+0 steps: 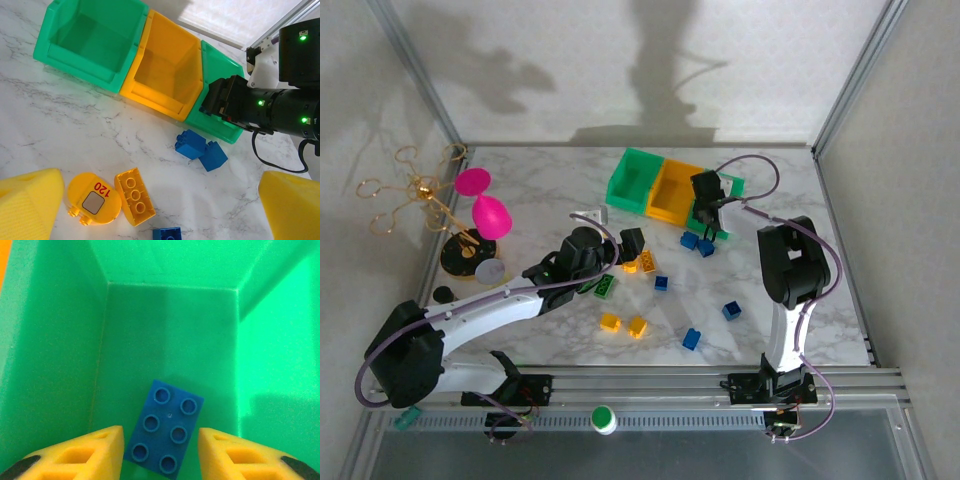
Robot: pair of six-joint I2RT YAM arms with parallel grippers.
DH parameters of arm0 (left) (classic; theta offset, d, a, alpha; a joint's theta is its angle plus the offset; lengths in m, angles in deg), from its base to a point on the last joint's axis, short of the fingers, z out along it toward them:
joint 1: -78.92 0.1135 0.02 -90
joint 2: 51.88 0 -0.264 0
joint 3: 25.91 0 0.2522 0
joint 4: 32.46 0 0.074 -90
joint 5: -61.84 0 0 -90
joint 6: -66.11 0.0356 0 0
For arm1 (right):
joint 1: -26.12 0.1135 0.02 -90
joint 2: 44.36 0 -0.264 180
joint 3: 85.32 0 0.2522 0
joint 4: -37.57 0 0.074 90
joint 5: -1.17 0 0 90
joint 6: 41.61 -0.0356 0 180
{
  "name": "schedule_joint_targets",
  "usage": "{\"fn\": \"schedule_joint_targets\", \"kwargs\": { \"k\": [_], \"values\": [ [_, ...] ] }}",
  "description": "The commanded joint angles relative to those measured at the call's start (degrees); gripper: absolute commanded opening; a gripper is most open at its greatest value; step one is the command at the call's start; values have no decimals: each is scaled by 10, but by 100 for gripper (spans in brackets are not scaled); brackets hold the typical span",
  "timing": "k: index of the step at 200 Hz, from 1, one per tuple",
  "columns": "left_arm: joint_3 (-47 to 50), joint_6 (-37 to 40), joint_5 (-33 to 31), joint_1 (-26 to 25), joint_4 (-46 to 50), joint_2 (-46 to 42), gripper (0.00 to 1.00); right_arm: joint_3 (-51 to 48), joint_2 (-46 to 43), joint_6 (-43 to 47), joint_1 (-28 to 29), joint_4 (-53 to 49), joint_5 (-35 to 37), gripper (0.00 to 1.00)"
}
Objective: Sort the legos into containers by color
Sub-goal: Place the lego in the container, then pick up the lego from the bottom-right of the table.
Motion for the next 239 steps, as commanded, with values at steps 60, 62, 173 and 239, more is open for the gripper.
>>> {"fn": "schedule_joint_targets", "kwargs": {
  "k": [60, 62, 173, 239],
  "values": [
    [-10, 0, -6, -4, -12, -13, 99, 2, -113, 11, -3, -13, 3, 41],
    [-10, 0, -6, -5, -12, -15, 99, 0, -118, 10, -3, -13, 1, 41],
    [54, -54, -8, -49, 14, -100, 99, -194, -402, -58, 41, -167, -53, 49],
    [73, -77, -42, -108, 43, -141, 99, -314, -529, -203, 115, -281, -35, 58]
  ]
}}
